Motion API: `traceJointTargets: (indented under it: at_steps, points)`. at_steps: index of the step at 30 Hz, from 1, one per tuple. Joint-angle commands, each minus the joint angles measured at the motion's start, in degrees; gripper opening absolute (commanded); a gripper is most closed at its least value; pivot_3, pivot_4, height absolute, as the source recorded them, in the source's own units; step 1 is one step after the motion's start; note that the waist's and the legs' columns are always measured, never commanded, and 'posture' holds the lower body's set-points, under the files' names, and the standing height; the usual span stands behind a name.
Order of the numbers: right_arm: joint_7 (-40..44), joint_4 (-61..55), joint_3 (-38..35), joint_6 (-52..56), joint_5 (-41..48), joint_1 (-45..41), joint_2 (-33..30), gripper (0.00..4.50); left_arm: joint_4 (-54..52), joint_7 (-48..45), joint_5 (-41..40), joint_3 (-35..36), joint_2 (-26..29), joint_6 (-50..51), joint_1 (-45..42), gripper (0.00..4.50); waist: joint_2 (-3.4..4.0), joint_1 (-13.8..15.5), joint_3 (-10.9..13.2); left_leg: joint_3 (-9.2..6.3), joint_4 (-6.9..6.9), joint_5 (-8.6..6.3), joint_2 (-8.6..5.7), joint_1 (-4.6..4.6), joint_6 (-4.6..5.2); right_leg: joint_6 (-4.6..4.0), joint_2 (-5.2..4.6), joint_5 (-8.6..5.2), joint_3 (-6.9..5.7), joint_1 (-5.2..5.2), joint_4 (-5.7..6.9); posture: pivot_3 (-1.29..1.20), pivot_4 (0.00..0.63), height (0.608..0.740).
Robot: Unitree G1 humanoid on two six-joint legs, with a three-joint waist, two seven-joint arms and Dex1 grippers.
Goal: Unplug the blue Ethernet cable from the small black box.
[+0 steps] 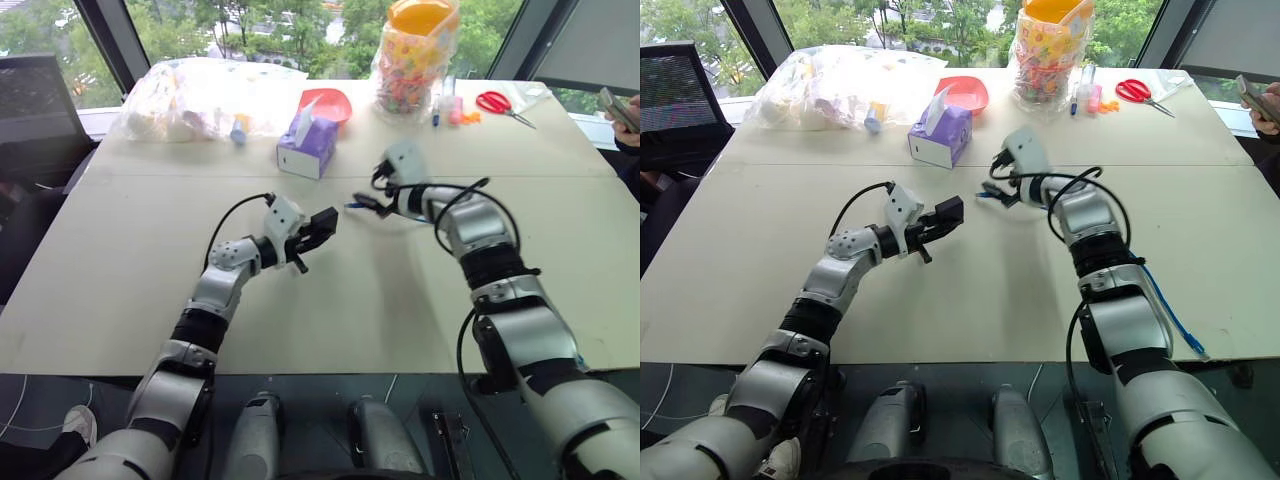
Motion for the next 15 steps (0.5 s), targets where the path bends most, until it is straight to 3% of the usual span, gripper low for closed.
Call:
traceJointTargets:
  at_steps: [1, 5, 7, 14, 15]
  points:
    - [-2.08, -12.52, -3.56, 7.07, 2.17, 5.81, -0.71, 4.41, 4.76, 3.06, 3.12, -0.16, -0.67, -5.89, -0.79, 0.53, 0.00, 0.01, -0.02, -0.01, -0.04, 0.00, 0.00, 0.02, 0.00, 0.01, 0.01, 0.00, -0.01, 0.01, -0.01, 0.00, 0.150, 0.735]
    - [-4.49, -26.22, -4.58, 14.79, 3.16, 14.04, -0.32, 4.41, 10.07, 4.16, 5.06, -0.30, -0.65, -8.69, -0.94, 0.53, 0.10, 0.00, -0.07, -0.01, 0.00, 0.00, 0.00, 0.05, 0.01, 0.01, 0.02, 0.00, 0.00, 0.02, 0.05, 0.00, 0.150, 0.735]
    - [-5.30, -32.79, -4.36, 17.96, 3.68, 18.07, -0.31, 4.50, 11.85, 4.27, 5.35, -0.04, -0.47, -9.36, -0.88, 1.55, 0.15, -0.06, -0.10, -0.02, 0.06, 0.00, 0.00, 0.10, 0.01, 0.01, 0.02, 0.00, 0.00, 0.08, 0.05, 0.00, 0.150, 0.735]
    - [-3.42, -46.78, -2.72, 24.78, 6.01, 25.02, -3.44, 4.50, 10.96, 2.05, 4.13, 1.06, 1.71, -8.65, 0.38, 4.28, 0.16, -0.46, -0.13, -0.05, 0.10, 0.00, 0.01, 0.20, 0.01, -0.01, 0.04, 0.00, 0.01, 0.17, 0.04, 0.00, 0.150, 0.735]
    - [-3.17, -47.90, -2.71, 25.23, 6.40, 25.66, -3.95, 4.50, 9.95, 1.43, 3.24, 1.66, 2.11, -7.48, 0.65, 4.47, 0.16, -0.50, -0.13, -0.05, 0.09, 0.00, 0.01, 0.20, 0.01, -0.01, 0.04, 0.00, 0.01, 0.16, 0.04, 0.00, 0.150, 0.735]
